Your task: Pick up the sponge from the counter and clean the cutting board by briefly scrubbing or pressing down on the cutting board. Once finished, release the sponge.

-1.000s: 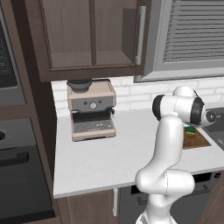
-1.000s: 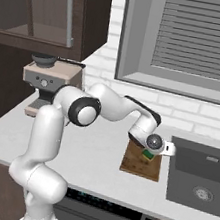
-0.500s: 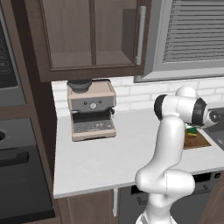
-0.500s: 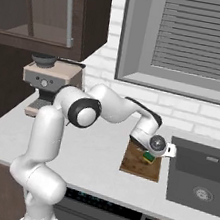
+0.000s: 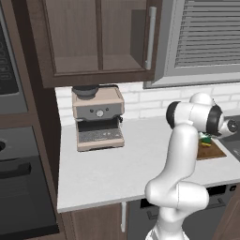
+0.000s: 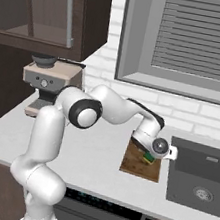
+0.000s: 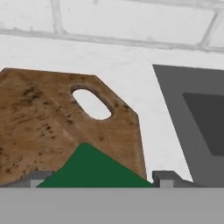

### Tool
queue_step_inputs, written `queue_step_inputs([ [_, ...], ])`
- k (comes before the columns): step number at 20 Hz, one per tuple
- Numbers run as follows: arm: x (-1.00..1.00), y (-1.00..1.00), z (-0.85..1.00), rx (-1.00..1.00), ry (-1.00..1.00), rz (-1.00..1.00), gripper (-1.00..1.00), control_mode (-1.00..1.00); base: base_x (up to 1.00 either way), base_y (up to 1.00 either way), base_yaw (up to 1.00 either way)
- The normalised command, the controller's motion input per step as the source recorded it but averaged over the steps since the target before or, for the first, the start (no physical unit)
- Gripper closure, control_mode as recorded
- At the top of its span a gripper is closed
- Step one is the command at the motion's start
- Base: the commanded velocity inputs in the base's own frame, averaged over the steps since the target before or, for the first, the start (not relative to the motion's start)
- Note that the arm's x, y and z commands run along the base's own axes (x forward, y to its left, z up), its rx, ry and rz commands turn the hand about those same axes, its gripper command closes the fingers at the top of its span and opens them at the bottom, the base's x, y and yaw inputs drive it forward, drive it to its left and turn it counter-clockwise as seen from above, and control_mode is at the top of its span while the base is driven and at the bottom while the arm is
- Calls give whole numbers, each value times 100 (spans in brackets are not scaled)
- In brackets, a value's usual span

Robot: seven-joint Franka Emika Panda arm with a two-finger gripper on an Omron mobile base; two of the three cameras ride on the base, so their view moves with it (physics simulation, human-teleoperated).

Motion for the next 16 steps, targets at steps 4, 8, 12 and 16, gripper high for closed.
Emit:
queue_step_inputs([
  [4, -100, -27, -57, 0, -23, 6, 100, -100, 0, 0, 0],
  [8, -100, -33, 0, 0, -33, 9, 100, -100, 0, 0, 0],
  [12, -100, -9, -24, 0, -33, 10, 100, -100, 0, 0, 0],
  [16, -23, 5, -62, -6, -25, 2, 100, -100, 0, 0, 0],
])
